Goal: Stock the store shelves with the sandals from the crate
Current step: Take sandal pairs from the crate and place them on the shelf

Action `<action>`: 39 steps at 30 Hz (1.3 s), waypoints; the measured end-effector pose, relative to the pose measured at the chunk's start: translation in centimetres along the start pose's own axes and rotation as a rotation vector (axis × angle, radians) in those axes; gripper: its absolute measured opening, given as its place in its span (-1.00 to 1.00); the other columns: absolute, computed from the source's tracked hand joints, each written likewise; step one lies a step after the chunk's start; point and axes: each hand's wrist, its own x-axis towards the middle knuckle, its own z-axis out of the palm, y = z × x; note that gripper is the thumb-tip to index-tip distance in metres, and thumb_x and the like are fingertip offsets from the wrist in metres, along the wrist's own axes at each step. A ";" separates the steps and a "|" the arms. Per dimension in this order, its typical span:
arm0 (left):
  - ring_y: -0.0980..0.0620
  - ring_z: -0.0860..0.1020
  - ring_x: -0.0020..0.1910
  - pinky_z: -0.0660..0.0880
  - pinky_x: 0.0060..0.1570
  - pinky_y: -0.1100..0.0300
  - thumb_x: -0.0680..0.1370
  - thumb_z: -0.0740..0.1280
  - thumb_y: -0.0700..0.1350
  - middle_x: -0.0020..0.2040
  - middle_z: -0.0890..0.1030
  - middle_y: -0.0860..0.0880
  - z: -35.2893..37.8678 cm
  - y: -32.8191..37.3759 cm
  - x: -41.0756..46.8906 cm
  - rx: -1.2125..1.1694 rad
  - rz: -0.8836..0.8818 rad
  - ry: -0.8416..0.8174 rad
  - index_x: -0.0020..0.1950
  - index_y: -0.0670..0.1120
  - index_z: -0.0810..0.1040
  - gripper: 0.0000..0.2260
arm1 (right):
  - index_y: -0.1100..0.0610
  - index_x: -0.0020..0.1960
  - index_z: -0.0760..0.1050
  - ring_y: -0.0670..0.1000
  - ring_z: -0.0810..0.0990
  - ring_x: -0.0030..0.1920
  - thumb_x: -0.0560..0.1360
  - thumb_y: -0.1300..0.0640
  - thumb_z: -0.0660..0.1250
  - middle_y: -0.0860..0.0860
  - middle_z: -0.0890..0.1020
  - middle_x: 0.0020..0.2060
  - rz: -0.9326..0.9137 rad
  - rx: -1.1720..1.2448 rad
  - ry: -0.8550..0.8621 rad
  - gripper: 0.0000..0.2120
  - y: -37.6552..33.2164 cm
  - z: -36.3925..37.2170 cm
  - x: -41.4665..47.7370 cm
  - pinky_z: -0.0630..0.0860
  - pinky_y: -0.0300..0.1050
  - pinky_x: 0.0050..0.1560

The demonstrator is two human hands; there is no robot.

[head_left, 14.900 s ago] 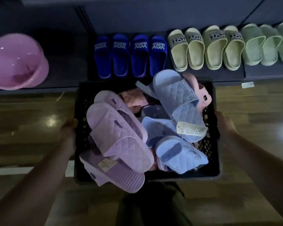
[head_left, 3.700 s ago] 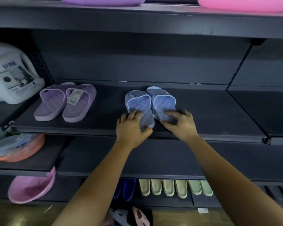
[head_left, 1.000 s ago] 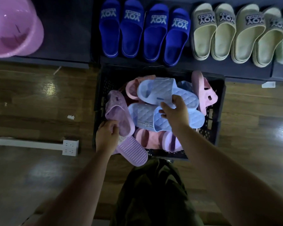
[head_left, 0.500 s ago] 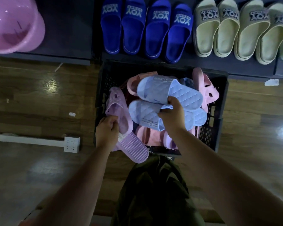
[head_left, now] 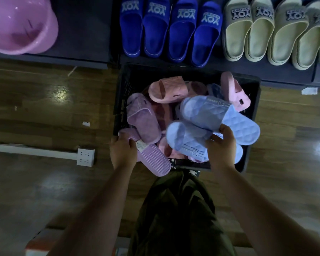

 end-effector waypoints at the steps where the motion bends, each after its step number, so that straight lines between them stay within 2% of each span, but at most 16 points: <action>1: -0.10 0.54 0.07 0.41 -0.20 0.17 0.56 0.25 -0.10 0.19 0.52 -0.19 0.0 0.1 0.0 -0.004 -0.064 -0.008 0.22 -0.10 0.46 -0.76 | 0.09 0.07 0.47 -0.03 0.60 -0.14 0.40 0.32 0.27 -0.04 0.63 -0.16 0.019 0.009 0.000 -0.72 0.1 -0.1 0.0 0.53 -0.07 -0.11; 3: -0.16 0.50 0.14 0.43 -0.13 0.09 0.54 0.31 -0.08 0.28 0.43 -0.23 0.1 0.6 0.0 -0.082 -0.228 -0.053 0.28 -0.12 0.39 -0.66 | 0.12 0.06 0.49 -0.06 0.52 -0.25 0.41 0.32 0.28 -0.09 0.58 -0.27 0.048 0.011 -0.024 -0.74 0.2 -0.2 0.2 0.47 -0.13 -0.18; 5: -0.21 0.49 0.13 0.48 -0.05 0.04 0.47 0.40 -0.07 0.30 0.39 -0.23 0.1 1.0 0.1 -0.179 -0.337 -0.094 0.30 -0.07 0.33 -0.55 | 0.16 0.07 0.50 -0.10 0.50 -0.26 0.39 0.35 0.33 -0.11 0.57 -0.27 0.075 0.051 -0.071 -0.73 0.2 -0.4 0.5 0.46 -0.15 -0.15; 8: -0.17 0.49 0.06 0.52 -0.14 0.05 0.36 0.48 -0.01 0.28 0.34 -0.17 -0.3 1.5 0.4 -0.215 -0.317 -0.106 0.32 0.03 0.29 -0.40 | 0.16 0.03 0.51 -0.01 0.57 -0.16 0.27 0.22 0.36 -0.02 0.61 -0.18 0.102 0.073 -0.122 -0.68 0.2 -0.4 1.1 0.52 -0.05 -0.07; 10: -0.12 0.48 0.11 0.51 -0.13 0.05 0.30 0.50 0.06 0.29 0.36 -0.10 -0.7 1.5 1.1 -0.267 -0.248 -0.107 0.34 0.04 0.29 -0.33 | 0.08 -0.03 0.54 0.14 0.62 -0.05 0.21 0.15 0.40 0.08 0.66 -0.10 0.121 0.064 -0.130 -0.68 0.5 -0.2 1.7 0.57 0.12 0.03; 12: -0.06 0.51 0.14 0.55 -0.02 0.02 0.32 0.49 0.12 0.27 0.43 -0.03 -0.7 1.6 1.9 -0.389 -0.156 -0.196 0.34 0.04 0.34 -0.35 | 0.06 -0.04 0.56 0.15 0.64 -0.02 0.21 0.13 0.45 0.08 0.68 -0.07 0.143 0.064 -0.139 -0.68 0.9 -0.1 2.3 0.59 0.21 0.07; 14: 0.00 0.56 0.08 0.57 0.09 -0.04 0.38 0.46 0.11 0.27 0.45 0.01 -0.7 2.0 2.7 -0.554 -0.167 -0.349 0.35 0.03 0.39 -0.41 | 0.07 -0.07 0.57 0.08 0.63 -0.12 0.20 0.13 0.45 0.04 0.67 -0.14 0.159 0.087 -0.137 -0.70 1.1 0.1 2.5 0.58 0.13 -0.01; 16: 0.02 0.58 0.05 0.55 0.14 -0.05 0.44 0.44 -0.01 0.30 0.46 -0.03 -0.5 2.2 3.4 -0.548 -0.168 -0.433 0.37 0.01 0.41 -0.48 | 0.11 -0.09 0.56 0.04 0.58 -0.21 0.18 0.14 0.43 0.02 0.64 -0.22 0.155 0.099 -0.129 -0.71 1.2 0.2 2.8 0.54 0.05 -0.13; 21: 0.01 0.54 0.00 0.52 0.01 0.10 0.42 0.48 -0.10 0.05 0.56 -0.01 -0.2 1.2 3.8 -0.390 -0.040 -0.396 0.21 -0.05 0.45 -0.59 | 0.17 -0.19 0.51 0.04 0.55 -0.24 0.21 0.17 0.36 0.07 0.59 -0.28 0.134 0.109 -0.097 -0.82 2.1 0.5 3.4 0.50 0.03 -0.17; 25: -0.04 0.56 -0.05 0.49 -0.11 0.12 0.37 0.46 -0.16 -0.07 0.55 -0.04 -0.5 2.3 5.1 -0.649 -0.147 -0.344 0.07 -0.10 0.38 -0.64 | 0.10 -0.32 0.42 0.04 0.49 -0.28 0.20 0.12 0.33 0.04 0.51 -0.37 0.144 0.092 -0.066 -0.89 2.4 0.5 3.8 0.44 0.01 -0.21; 29: -0.01 0.50 -0.10 0.40 -0.23 0.17 0.43 0.37 -0.15 0.01 0.49 -0.05 -1.4 4.3 7.6 -0.353 0.014 -0.143 0.13 -0.06 0.36 -0.68 | 0.10 -0.32 0.42 0.03 0.46 -0.29 0.20 0.12 0.32 0.03 0.49 -0.39 0.133 0.083 -0.054 -0.90 2.5 0.6 3.9 0.42 0.00 -0.21; 31: -0.08 0.50 0.03 0.41 -0.09 0.13 0.41 0.40 -0.13 0.17 0.45 -0.09 -1.1 4.9 8.9 -0.263 0.071 -0.126 0.25 -0.05 0.35 -0.55 | 0.09 -0.31 0.45 0.03 0.48 -0.29 0.22 0.14 0.33 0.02 0.52 -0.38 0.127 0.098 -0.053 -0.92 2.5 0.7 3.9 0.45 0.00 -0.20; 33: -0.12 0.48 0.14 0.45 0.05 0.05 0.38 0.44 -0.11 0.29 0.38 -0.10 -0.6 5.2 9.7 -0.180 0.145 -0.139 0.33 -0.01 0.33 -0.45 | 0.08 -0.30 0.47 0.02 0.49 -0.29 0.22 0.14 0.33 0.00 0.53 -0.38 0.127 0.115 -0.050 -0.92 2.6 0.7 3.9 0.46 -0.01 -0.19; 35: -0.09 0.46 0.23 0.45 0.17 -0.01 0.36 0.47 -0.07 0.35 0.37 -0.03 -0.2 5.1 10.7 -0.156 0.197 -0.195 0.36 0.07 0.32 -0.38 | 0.05 -0.32 0.46 0.01 0.48 -0.32 0.22 0.15 0.32 -0.03 0.51 -0.42 0.126 0.127 -0.047 -0.94 2.6 0.8 3.9 0.45 -0.03 -0.22; 37: -0.03 0.45 0.27 0.42 0.25 0.02 0.33 0.49 -0.06 0.36 0.40 0.01 0.0 5.0 12.0 -0.190 0.191 -0.297 0.39 0.12 0.31 -0.33 | 0.04 -0.30 0.47 -0.01 0.49 -0.33 0.22 0.18 0.32 -0.04 0.52 -0.41 0.130 0.166 -0.052 -0.92 2.5 0.9 3.9 0.48 -0.05 -0.23; 39: -0.03 0.46 0.26 0.44 0.24 0.06 0.29 0.53 -0.11 0.33 0.44 -0.02 0.5 5.3 13.1 -0.229 0.144 -0.396 0.39 0.08 0.33 -0.29 | 0.07 -0.23 0.50 -0.02 0.53 -0.30 0.24 0.20 0.33 -0.02 0.55 -0.36 0.126 0.194 -0.056 -0.88 2.6 0.8 3.9 0.53 -0.03 -0.20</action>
